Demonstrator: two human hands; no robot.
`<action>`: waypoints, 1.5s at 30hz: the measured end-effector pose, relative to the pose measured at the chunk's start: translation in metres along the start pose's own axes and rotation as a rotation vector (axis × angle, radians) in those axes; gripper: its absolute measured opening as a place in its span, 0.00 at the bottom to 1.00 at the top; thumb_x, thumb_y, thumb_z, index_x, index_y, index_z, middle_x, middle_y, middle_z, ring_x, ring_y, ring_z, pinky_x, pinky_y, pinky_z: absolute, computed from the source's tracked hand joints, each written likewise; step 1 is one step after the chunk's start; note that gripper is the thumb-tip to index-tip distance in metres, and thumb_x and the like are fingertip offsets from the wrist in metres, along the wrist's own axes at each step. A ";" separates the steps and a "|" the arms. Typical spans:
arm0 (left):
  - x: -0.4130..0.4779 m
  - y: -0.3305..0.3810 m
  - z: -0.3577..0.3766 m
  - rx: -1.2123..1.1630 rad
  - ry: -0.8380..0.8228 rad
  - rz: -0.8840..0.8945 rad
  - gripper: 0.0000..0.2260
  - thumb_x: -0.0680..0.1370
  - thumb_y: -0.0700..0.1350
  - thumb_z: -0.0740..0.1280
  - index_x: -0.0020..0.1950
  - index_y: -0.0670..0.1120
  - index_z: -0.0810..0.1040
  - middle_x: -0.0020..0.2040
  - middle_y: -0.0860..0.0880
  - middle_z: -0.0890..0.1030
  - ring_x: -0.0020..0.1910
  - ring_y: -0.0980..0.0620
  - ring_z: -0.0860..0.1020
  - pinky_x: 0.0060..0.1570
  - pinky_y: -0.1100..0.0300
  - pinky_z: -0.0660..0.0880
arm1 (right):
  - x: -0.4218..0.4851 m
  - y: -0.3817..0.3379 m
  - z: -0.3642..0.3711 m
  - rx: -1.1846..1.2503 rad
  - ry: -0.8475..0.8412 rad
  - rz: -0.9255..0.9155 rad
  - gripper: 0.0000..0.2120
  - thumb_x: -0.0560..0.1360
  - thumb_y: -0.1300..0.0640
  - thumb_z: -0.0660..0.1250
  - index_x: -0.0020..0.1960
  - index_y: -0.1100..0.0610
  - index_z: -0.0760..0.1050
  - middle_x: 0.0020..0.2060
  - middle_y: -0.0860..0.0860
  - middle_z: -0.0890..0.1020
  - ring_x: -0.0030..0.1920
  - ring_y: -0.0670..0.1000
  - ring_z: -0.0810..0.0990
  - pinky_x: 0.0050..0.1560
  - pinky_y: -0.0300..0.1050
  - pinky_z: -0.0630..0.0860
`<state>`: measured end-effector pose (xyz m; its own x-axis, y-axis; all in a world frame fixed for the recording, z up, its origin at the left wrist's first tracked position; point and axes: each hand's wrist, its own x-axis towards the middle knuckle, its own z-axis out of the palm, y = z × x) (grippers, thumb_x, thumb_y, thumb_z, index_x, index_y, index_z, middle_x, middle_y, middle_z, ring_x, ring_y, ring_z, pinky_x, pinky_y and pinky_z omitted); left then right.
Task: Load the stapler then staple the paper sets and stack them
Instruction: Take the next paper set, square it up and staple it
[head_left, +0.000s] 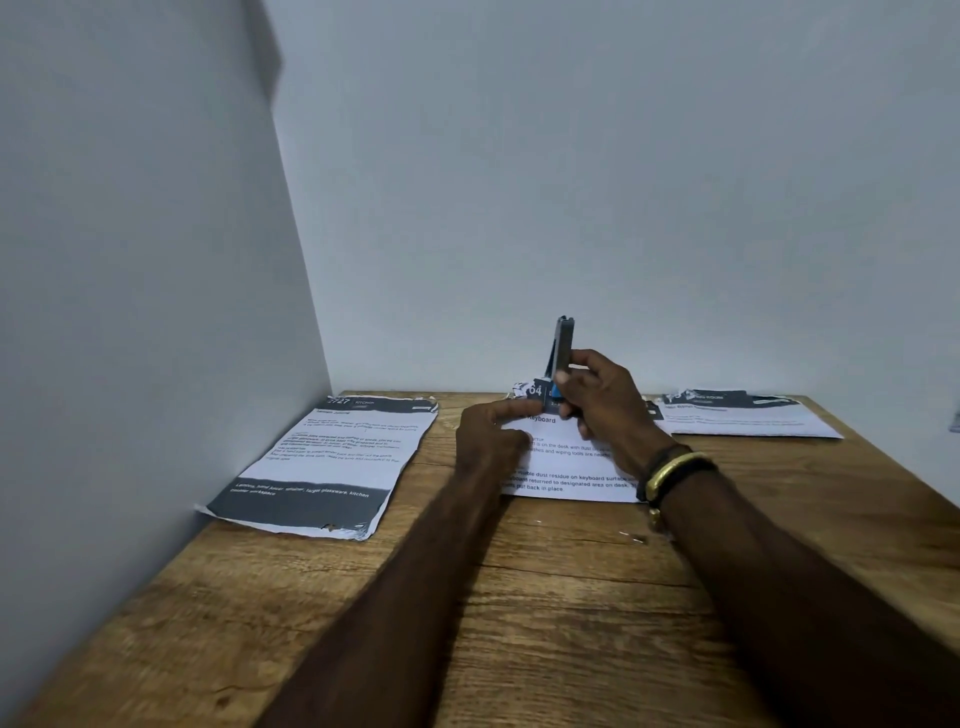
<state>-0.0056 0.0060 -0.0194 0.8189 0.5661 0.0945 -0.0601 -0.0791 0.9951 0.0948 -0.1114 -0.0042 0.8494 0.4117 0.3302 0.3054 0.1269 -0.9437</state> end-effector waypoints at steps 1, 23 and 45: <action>-0.001 0.001 0.000 0.001 -0.004 0.005 0.20 0.72 0.26 0.67 0.55 0.46 0.86 0.51 0.48 0.85 0.31 0.56 0.84 0.33 0.62 0.82 | 0.000 0.000 0.000 0.001 0.000 -0.002 0.08 0.82 0.59 0.69 0.61 0.55 0.79 0.44 0.53 0.84 0.32 0.50 0.76 0.26 0.41 0.65; 0.003 -0.002 0.001 0.073 0.015 0.081 0.15 0.73 0.30 0.72 0.56 0.44 0.86 0.58 0.43 0.85 0.47 0.44 0.86 0.51 0.50 0.84 | -0.003 -0.004 -0.001 0.116 0.116 -0.042 0.12 0.80 0.57 0.72 0.62 0.55 0.78 0.47 0.54 0.86 0.35 0.50 0.80 0.27 0.43 0.71; 0.013 -0.001 -0.018 0.245 0.233 0.155 0.18 0.79 0.37 0.68 0.69 0.40 0.79 0.69 0.43 0.79 0.69 0.47 0.76 0.67 0.64 0.66 | -0.052 -0.030 -0.013 -0.992 -0.471 0.127 0.08 0.65 0.52 0.82 0.37 0.52 0.84 0.38 0.46 0.85 0.42 0.43 0.79 0.36 0.38 0.71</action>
<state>-0.0051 0.0282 -0.0186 0.6574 0.7010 0.2764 -0.0123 -0.3568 0.9341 0.0473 -0.1482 0.0078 0.7146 0.6995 -0.0069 0.6161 -0.6340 -0.4674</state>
